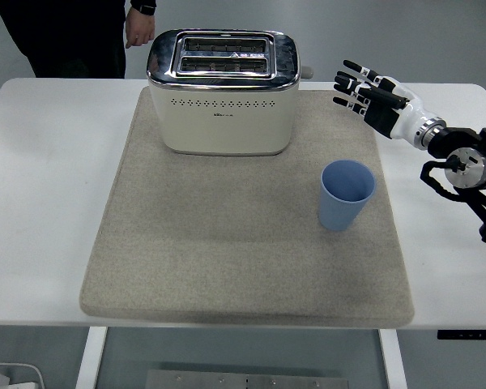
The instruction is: Put the water cup in front of the bread machine
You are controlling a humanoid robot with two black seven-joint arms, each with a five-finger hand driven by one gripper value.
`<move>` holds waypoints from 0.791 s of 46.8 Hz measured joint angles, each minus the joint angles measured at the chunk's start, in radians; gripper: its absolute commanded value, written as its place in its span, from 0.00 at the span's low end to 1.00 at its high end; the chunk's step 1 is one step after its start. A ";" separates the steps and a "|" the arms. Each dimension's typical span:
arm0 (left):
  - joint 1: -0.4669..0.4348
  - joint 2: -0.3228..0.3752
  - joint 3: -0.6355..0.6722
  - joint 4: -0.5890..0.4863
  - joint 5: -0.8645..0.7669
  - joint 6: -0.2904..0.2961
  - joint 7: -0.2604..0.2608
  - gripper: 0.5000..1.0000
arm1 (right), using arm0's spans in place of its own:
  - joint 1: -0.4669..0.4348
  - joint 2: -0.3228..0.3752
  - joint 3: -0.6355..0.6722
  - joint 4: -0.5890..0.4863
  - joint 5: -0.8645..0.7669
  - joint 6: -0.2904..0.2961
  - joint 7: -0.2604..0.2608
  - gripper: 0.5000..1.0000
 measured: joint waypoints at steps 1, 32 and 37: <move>0.000 0.000 0.000 0.000 0.000 0.000 0.000 1.00 | 0.000 0.000 0.000 0.000 0.000 0.000 0.000 0.85; 0.000 0.000 0.000 0.001 0.000 0.000 0.000 1.00 | -0.004 -0.045 -0.004 0.007 0.000 0.094 0.000 0.85; 0.000 0.000 0.000 0.001 0.000 0.000 0.000 1.00 | -0.021 -0.096 -0.007 0.031 -0.002 0.144 0.000 0.85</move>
